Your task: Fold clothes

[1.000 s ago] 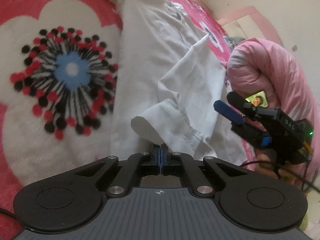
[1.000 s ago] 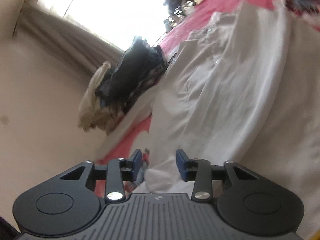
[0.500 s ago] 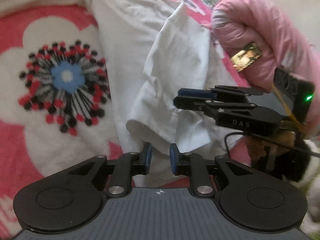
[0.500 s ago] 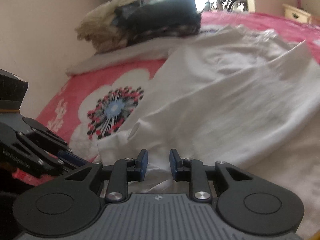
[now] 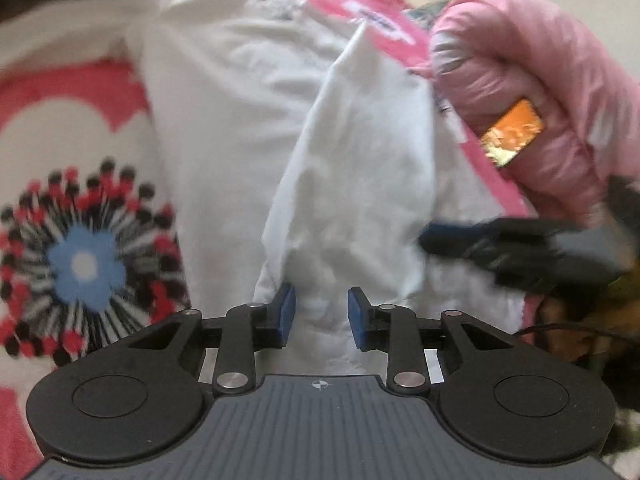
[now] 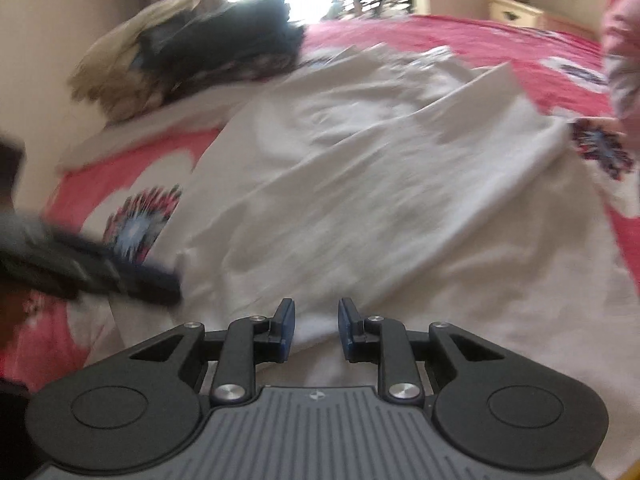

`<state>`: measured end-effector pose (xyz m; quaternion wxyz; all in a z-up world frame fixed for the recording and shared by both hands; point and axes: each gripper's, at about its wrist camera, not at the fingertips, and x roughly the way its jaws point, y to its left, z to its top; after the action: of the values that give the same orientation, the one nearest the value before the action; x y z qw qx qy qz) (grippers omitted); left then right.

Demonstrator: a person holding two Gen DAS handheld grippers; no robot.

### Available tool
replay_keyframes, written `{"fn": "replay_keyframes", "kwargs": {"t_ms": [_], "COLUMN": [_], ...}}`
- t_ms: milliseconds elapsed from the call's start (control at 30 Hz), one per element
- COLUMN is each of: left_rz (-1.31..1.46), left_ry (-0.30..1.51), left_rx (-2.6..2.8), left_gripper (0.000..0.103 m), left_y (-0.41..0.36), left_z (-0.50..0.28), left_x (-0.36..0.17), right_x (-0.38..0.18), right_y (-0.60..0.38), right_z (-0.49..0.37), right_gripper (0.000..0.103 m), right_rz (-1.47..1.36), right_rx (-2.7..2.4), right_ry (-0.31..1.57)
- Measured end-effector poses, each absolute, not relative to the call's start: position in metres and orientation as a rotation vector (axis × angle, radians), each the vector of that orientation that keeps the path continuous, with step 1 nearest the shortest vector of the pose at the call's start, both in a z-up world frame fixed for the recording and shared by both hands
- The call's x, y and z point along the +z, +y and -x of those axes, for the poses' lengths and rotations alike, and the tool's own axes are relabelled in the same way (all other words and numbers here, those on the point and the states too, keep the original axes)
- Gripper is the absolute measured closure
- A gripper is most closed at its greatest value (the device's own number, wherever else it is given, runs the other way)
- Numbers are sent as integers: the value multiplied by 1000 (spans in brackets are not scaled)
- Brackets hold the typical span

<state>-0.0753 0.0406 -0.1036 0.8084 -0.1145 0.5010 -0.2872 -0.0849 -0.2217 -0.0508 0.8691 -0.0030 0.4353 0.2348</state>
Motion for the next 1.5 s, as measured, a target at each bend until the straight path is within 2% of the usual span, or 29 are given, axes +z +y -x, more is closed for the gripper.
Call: {"fn": "replay_keyframes", "kwargs": {"t_ms": [233, 467, 633, 767, 867, 933, 967, 1133, 1267, 1367, 1500], "left_rz": [208, 200, 260, 138, 14, -67, -96, -71, 71, 74, 78], "left_ry": [1041, 1112, 1100, 1046, 987, 928, 902, 866, 956, 981, 1021], "left_rx": [-639, -636, -672, -715, -764, -773, -769, -654, -654, -655, -669], "left_gripper": [73, 73, 72, 68, 57, 41, 39, 38, 39, 41, 52], "left_y": [35, 25, 32, -1, -48, -88, -107, -172, -189, -199, -206], "left_z": [71, 66, 37, -22, -72, -102, -121, -212, -253, -261, -266], "left_x": [-89, -94, -60, -29, -12, -5, -7, -34, -61, -74, -91], "right_x": [-23, -38, -50, -51, -56, -62, -65, -72, -80, -86, -88], "right_y": [-275, -301, -337, -369, -388, -394, -396, -400, -414, -421, -415], "right_z": [17, -42, -41, -52, -60, -66, -69, -79, -84, -87, -94], "right_gripper": [75, 75, 75, 74, 72, 72, 71, 69, 66, 66, 66], "right_rz": [-129, -250, -389, -481, -565, -583, -583, -538, -564, -545, -465], "right_rx": [317, 236, 245, 212, 187, 187, 186, 161, 137, 150, 195], "right_ry": [819, 763, 677, 638, 610, 620, 626, 625, 648, 689, 719]}}
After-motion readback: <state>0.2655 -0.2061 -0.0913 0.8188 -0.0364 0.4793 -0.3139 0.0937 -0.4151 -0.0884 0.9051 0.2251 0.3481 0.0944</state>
